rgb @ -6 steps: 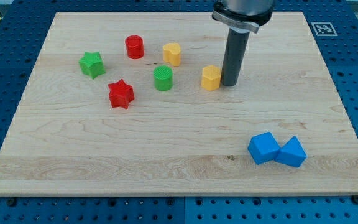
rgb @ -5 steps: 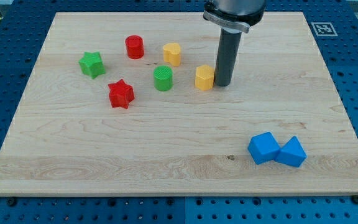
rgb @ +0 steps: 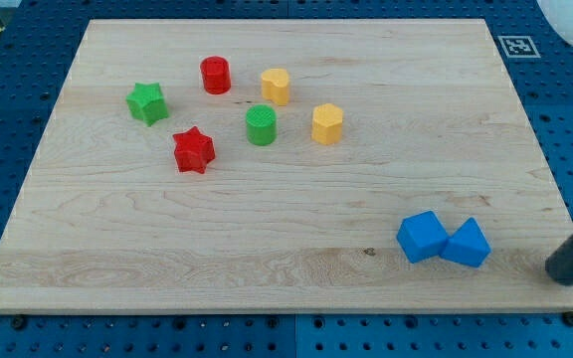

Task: Slide the blue cube towards the red star

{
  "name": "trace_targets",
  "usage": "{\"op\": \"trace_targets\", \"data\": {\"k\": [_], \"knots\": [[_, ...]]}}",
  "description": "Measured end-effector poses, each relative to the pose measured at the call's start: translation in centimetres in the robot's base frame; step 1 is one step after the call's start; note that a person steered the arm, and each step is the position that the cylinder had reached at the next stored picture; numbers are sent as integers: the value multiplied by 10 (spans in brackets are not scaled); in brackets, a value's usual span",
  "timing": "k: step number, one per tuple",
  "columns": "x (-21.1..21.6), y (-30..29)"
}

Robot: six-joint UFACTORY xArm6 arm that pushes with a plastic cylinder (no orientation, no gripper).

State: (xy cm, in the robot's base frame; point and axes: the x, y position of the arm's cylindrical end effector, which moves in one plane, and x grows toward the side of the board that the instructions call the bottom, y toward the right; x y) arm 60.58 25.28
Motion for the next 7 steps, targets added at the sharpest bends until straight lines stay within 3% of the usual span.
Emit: {"op": "trace_targets", "data": {"k": [4,7], "knots": [[6,-103],[-53,-140]]}}
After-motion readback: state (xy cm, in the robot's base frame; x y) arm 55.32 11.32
